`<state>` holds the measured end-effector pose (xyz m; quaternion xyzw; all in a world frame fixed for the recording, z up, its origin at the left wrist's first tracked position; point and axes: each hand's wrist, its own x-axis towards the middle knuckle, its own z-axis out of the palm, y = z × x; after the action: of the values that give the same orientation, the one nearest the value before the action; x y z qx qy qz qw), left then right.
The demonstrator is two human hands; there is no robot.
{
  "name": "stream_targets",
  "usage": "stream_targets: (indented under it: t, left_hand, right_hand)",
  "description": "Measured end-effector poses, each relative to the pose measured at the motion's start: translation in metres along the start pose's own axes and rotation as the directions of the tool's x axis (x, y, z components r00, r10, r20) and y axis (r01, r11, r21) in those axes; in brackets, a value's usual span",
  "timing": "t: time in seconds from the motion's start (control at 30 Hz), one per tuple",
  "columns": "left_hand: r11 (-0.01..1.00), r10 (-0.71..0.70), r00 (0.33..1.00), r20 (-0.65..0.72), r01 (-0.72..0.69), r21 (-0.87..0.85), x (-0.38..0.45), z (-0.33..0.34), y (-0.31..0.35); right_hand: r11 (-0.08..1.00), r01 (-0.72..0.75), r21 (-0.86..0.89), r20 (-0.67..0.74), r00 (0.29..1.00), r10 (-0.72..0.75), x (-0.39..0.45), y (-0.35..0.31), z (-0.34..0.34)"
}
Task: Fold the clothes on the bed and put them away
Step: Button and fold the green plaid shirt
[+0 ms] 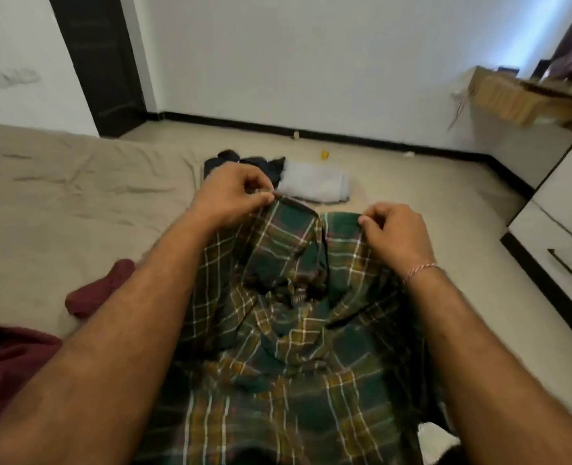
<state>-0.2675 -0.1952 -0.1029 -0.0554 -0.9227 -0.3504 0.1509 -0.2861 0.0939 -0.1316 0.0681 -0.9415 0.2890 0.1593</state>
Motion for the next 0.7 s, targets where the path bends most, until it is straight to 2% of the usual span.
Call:
stream_targets:
  t: [0.03, 0.07, 0.1, 0.17, 0.2, 0.27, 0.33, 0.37, 0.43, 0.53, 0.63, 0.7]
  left_hand:
    - [0.999, 0.018, 0.981, -0.196, -0.025, -0.035, 0.014, -0.009, 0.015]
    - [0.995, 0.025, 0.944, -0.33, -0.054, -0.08, 0.02, -0.014, 0.029]
    - [0.989, 0.027, 0.915, -0.402, -0.082, -0.122, 0.023, -0.017, 0.04]
    - [0.986, 0.023, 0.911, -0.412, -0.088, -0.141, 0.015, -0.012, 0.049]
    - [0.991, 0.001, 0.923, -0.385, -0.053, -0.125, 0.006, -0.002, 0.046]
    - [0.995, -0.097, 0.954, -0.284, 0.083, -0.061, -0.023, 0.028, 0.026]
    - [0.975, -0.222, 0.969, -0.111, 0.22, -0.03, -0.063, 0.066, 0.002]
    - [0.96, -0.28, 0.96, -0.019, 0.279, -0.028, -0.085, 0.085, -0.007]
    - [0.932, -0.354, 0.927, 0.125, 0.36, -0.032, -0.128, 0.119, -0.017]
    - [0.912, -0.36, 0.906, 0.224, 0.393, -0.121, -0.163, 0.149, -0.02]
    - [0.904, -0.328, 0.93, 0.165, 0.36, -0.229, -0.173, 0.156, -0.011]
    - [0.9, -0.327, 0.938, 0.116, 0.346, -0.266, -0.178, 0.159, -0.007]
  right_hand:
    - [0.999, 0.054, 0.009, -0.137, 0.989, -0.052, 0.02, -0.018, -0.015]
    - [0.995, 0.099, 0.014, -0.263, 0.961, -0.091, 0.029, -0.034, -0.027]
    - [0.99, 0.141, 0.014, -0.374, 0.919, -0.126, 0.033, -0.047, -0.036]
    - [0.976, 0.218, -0.006, -0.493, 0.849, -0.192, 0.027, -0.062, -0.04]
    - [0.971, 0.237, -0.011, -0.491, 0.845, -0.211, 0.019, -0.062, -0.035]
    - [0.978, 0.204, -0.036, -0.357, 0.912, -0.203, -0.003, -0.043, -0.008]
    - [0.994, 0.09, -0.057, -0.091, 0.991, -0.095, -0.034, -0.013, 0.024]
    - [0.999, 0.02, -0.04, 0.047, 0.999, -0.018, -0.053, 0.0, 0.037]
    - [0.992, -0.119, 0.029, 0.247, 0.963, 0.108, -0.093, 0.02, 0.06]
    - [0.946, -0.277, 0.167, 0.322, 0.922, 0.213, -0.143, 0.039, 0.077]
    - [0.856, -0.419, 0.303, 0.341, 0.886, 0.313, -0.176, 0.043, 0.075]
    - [0.815, -0.455, 0.36, 0.322, 0.88, 0.349, -0.189, 0.043, 0.071]
